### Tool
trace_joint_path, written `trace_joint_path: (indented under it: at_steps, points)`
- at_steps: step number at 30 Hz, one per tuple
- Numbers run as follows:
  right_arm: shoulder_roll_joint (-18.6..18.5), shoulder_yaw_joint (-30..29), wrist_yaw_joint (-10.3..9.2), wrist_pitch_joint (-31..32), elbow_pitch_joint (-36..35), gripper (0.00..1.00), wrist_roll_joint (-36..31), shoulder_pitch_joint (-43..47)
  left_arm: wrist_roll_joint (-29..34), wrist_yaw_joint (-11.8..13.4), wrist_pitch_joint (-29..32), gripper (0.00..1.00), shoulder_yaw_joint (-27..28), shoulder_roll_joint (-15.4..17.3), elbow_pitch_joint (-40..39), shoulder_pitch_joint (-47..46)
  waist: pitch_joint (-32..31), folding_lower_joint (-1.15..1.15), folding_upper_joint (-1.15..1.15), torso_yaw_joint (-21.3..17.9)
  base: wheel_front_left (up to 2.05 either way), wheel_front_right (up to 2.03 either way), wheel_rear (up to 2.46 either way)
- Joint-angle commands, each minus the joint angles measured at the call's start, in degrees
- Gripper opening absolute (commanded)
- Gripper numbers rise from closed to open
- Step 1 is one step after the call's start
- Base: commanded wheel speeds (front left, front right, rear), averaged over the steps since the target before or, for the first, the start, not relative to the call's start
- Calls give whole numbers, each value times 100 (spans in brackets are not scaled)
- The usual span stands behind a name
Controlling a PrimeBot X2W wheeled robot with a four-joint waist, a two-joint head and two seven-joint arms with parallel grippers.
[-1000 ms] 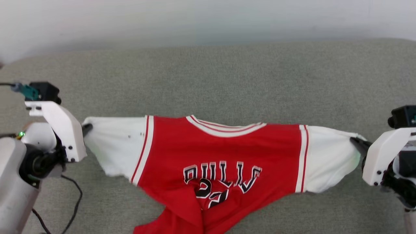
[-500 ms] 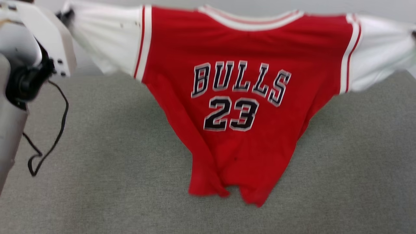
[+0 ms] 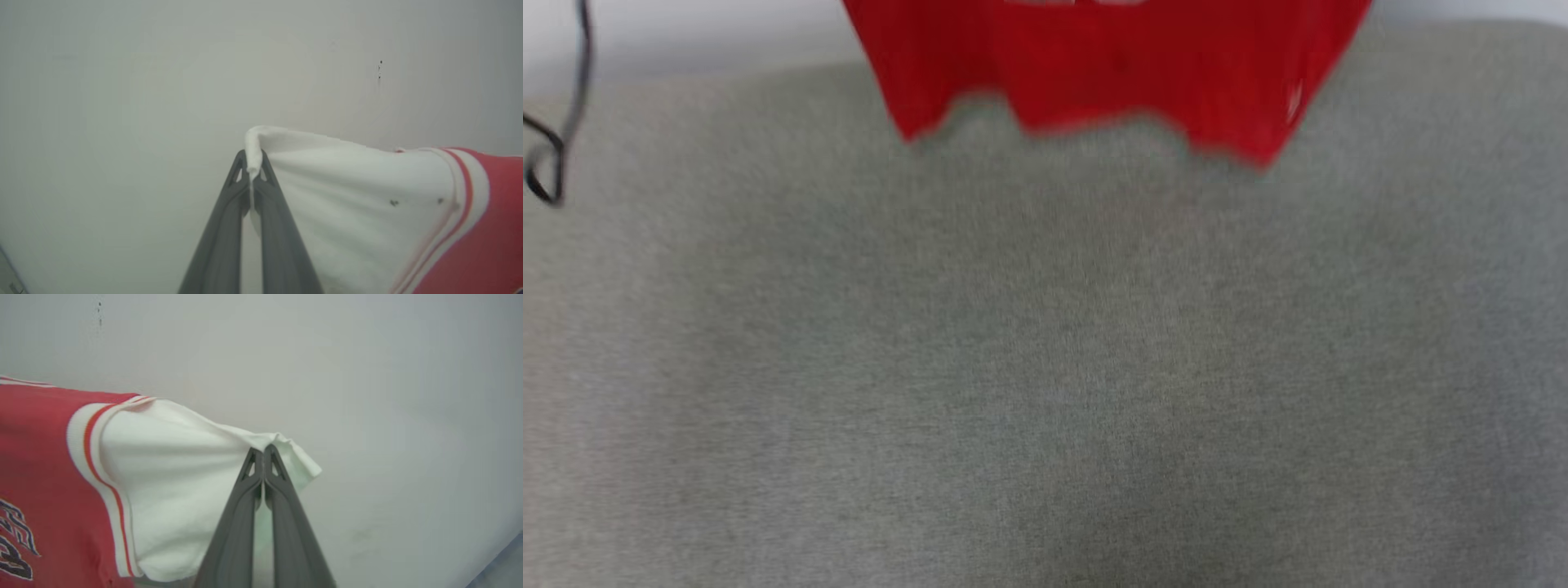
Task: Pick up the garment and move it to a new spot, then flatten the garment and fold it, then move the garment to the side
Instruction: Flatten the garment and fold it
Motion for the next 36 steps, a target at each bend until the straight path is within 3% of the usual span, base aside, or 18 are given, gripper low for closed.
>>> trace_joint_path:
  at_steps: [1,7,16,26,36]
  points:
    - [59,9,-8,-166,87,0,-87,-250,39,24,-133,0,85,47,54,-229,508,0,0,-121,0,0,0]
    - [307,79,-8,-999,381,0,-368,-1204,112,7,-495,0,266,120,174,-1092,1261,0,0,-245,0,0,0]
    - [418,472,-8,-1603,655,0,-316,-1877,120,-73,-614,0,270,118,275,-1778,2131,0,0,-290,0,0,0]
    - [516,745,-8,-1756,691,0,-105,-1743,-55,-248,-893,0,354,43,566,-1885,2617,0,0,-294,0,0,0]
    - [464,899,-8,-1815,613,0,213,-1178,-391,-639,-1494,0,470,-155,1086,-1391,2613,0,0,-125,0,0,0]
